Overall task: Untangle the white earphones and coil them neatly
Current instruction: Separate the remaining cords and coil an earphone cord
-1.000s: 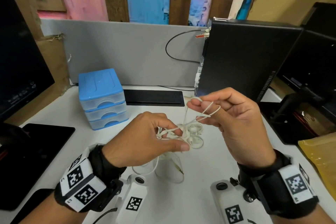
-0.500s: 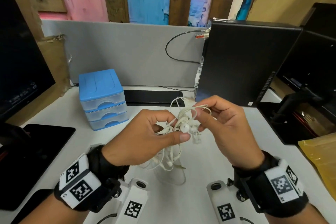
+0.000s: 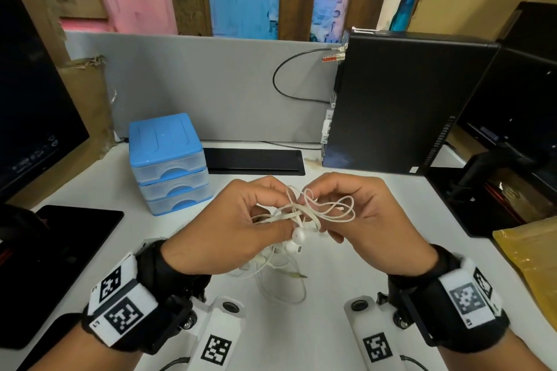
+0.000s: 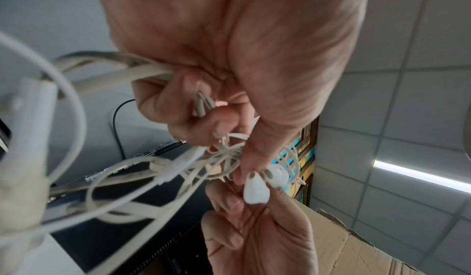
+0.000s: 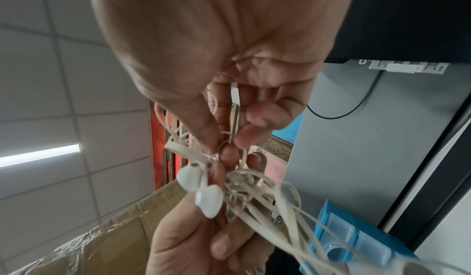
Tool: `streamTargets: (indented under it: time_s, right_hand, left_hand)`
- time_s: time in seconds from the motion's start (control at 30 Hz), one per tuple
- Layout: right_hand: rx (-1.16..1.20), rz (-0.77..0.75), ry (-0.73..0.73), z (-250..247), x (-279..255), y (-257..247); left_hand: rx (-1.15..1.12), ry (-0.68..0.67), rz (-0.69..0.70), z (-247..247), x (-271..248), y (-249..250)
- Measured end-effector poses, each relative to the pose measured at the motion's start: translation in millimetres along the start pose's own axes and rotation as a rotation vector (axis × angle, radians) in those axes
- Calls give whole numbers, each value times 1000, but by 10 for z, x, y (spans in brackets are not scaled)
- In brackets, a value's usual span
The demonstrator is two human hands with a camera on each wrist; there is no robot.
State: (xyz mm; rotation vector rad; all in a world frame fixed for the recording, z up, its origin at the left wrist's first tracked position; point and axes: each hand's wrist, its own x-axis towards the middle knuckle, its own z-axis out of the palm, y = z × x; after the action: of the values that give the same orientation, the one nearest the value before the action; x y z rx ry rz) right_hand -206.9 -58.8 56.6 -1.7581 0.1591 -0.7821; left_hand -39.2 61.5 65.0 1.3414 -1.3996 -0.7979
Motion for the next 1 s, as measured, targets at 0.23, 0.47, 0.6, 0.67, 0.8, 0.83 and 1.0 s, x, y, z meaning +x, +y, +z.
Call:
streamTargets:
  time_s: [0.23, 0.47, 0.6, 0.67, 0.8, 0.83, 1.0]
  right_hand:
    - [56, 70, 35, -32, -10, -16]
    - [72, 107, -79, 46, -5, -22]
    - [35, 78, -39, 41, 16, -14]
    - [9, 84, -61, 26, 15, -33]
    - [-21, 133, -171, 26, -11, -104]
    - [-12, 156, -207, 20, -16, -112]
    - [71, 303, -212, 1, 3, -120]
  left_hand:
    - [-34, 31, -12, -5, -11, -5]
    - [20, -16, -23, 20, -12, -12]
    - [58, 53, -80, 36, 5, -4]
    - [85, 64, -107, 38, 9, -9]
    - [134, 81, -145, 28, -12, -7]
    - [137, 75, -142, 20, -21, -6]
    - [131, 49, -121, 19, -17, -26]
